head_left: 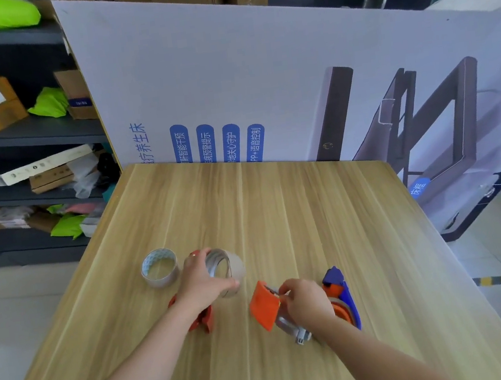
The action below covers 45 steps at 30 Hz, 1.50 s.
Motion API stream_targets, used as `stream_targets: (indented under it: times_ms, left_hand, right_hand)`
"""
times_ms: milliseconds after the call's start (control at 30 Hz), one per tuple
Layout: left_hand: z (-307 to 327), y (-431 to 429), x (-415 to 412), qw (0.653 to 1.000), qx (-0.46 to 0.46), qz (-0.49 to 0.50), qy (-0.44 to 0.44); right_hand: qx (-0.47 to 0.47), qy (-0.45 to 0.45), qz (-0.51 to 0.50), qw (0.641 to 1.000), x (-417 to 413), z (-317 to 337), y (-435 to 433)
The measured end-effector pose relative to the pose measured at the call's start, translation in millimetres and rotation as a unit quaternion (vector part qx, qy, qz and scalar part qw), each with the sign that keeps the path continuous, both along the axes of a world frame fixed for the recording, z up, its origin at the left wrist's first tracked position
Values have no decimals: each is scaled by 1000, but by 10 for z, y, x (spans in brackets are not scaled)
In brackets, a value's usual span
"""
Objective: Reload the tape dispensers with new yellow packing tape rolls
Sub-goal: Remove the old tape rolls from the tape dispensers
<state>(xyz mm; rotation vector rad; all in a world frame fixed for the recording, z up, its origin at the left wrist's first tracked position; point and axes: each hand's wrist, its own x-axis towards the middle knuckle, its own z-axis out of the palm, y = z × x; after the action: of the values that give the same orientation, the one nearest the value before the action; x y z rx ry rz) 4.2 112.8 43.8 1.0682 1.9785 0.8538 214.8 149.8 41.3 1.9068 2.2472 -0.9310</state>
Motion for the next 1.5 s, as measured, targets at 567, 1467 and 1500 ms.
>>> stream_targets:
  times_ms: [567,1467,1500]
  left_hand:
    - [-365,823,143,964,-52,-153,210]
    - [-635,780,42,902,-125,-278,307]
    - [-628,763,40,899,-128,-285,306]
  right_hand:
    - [-178,188,-233,937,25,-419,139]
    - [-48,26,-252,966,-103,-629,-103]
    - [-33,-5,-214,976,-92,-621,-124]
